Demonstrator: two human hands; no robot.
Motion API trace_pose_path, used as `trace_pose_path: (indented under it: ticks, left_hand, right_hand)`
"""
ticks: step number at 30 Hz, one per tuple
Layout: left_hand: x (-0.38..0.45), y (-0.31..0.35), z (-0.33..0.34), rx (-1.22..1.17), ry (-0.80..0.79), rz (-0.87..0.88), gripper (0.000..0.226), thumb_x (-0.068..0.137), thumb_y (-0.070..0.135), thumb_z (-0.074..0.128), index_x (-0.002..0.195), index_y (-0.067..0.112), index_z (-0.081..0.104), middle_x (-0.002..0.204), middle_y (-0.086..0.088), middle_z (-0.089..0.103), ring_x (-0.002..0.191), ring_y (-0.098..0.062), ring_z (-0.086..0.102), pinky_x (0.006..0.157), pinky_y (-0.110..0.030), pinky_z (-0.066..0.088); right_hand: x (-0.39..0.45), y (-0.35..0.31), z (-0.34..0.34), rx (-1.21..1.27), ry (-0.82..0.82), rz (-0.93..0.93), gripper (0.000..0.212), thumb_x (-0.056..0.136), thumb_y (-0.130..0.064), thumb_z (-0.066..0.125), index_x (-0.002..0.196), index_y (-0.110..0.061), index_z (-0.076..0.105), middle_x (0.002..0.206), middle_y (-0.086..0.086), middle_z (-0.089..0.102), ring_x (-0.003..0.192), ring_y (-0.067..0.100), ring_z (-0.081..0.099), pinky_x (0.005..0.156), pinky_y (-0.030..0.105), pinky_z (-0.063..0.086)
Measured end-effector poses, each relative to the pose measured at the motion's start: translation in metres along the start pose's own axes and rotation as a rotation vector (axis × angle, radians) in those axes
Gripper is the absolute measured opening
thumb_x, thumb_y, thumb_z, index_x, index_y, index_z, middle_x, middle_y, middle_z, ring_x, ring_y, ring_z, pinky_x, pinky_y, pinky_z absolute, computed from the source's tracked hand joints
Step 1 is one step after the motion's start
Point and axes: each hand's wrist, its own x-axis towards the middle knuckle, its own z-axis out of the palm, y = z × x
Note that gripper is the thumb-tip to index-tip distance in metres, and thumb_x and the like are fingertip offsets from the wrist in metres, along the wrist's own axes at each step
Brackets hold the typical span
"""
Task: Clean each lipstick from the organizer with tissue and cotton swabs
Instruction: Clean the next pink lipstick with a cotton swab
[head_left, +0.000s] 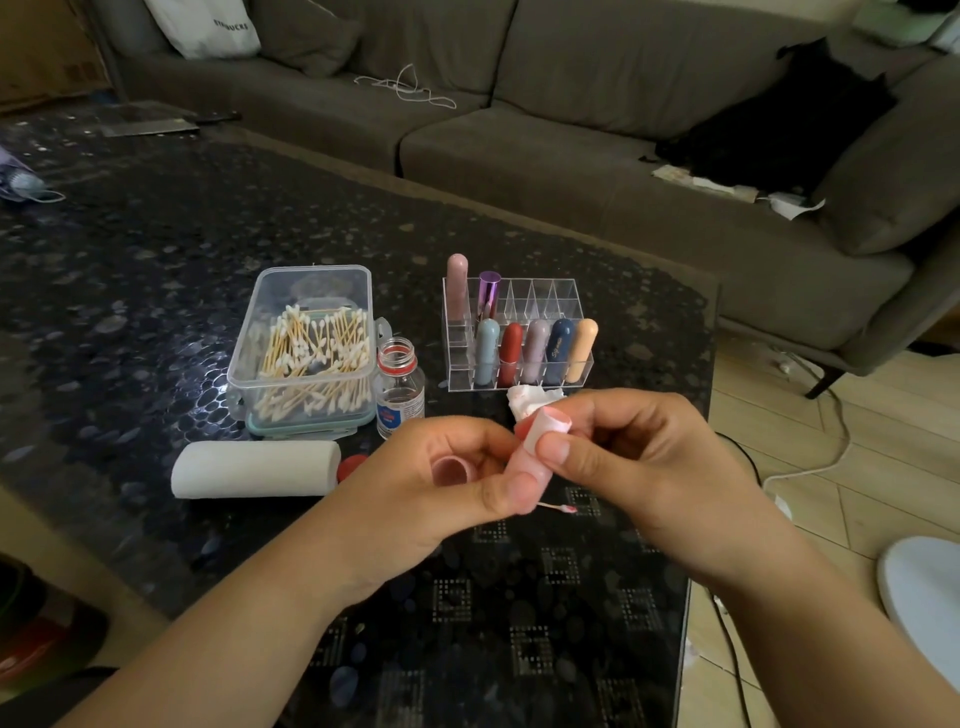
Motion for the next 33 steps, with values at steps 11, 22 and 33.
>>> trace_pose_path:
  ticks: [11,22,33]
  left_hand:
    - [0.002,-0.002,0.002,-0.179,0.124,-0.103,0.042,0.072,0.041,0.067,0.099,0.008,0.065,0.06,0.006,0.051,0.053,-0.008,0.04,0.056,-0.025,0.044]
    - [0.011,-0.005,0.0,-0.359,0.545,-0.185,0.016,0.094,0.005,0.048,0.089,0.002,0.063,0.073,-0.006,0.058,0.061,-0.013,0.047,0.054,-0.023,0.045]
    - [0.004,-0.012,-0.003,0.18,0.499,-0.108,0.027,0.093,0.01,0.053,0.101,0.033,0.065,0.097,0.012,0.072,0.091,-0.007,0.068,0.094,-0.038,0.05]
  right_hand:
    - [0.004,0.01,0.006,0.031,0.043,0.058,0.021,0.08,-0.03,0.067,0.095,-0.016,0.073,0.096,0.01,0.071,0.098,0.025,0.065,0.093,0.03,0.051]
    - [0.001,0.006,0.014,-0.408,0.015,0.247,0.007,0.091,-0.031,0.057,0.097,-0.033,0.06,0.076,-0.02,0.063,0.057,-0.002,0.059,0.054,0.013,0.047]
    - [0.006,0.016,0.014,-0.675,0.143,0.225,0.033,0.078,-0.033,0.074,0.11,-0.035,0.066,0.081,-0.017,0.063,0.079,-0.009,0.055,0.069,0.004,0.044]
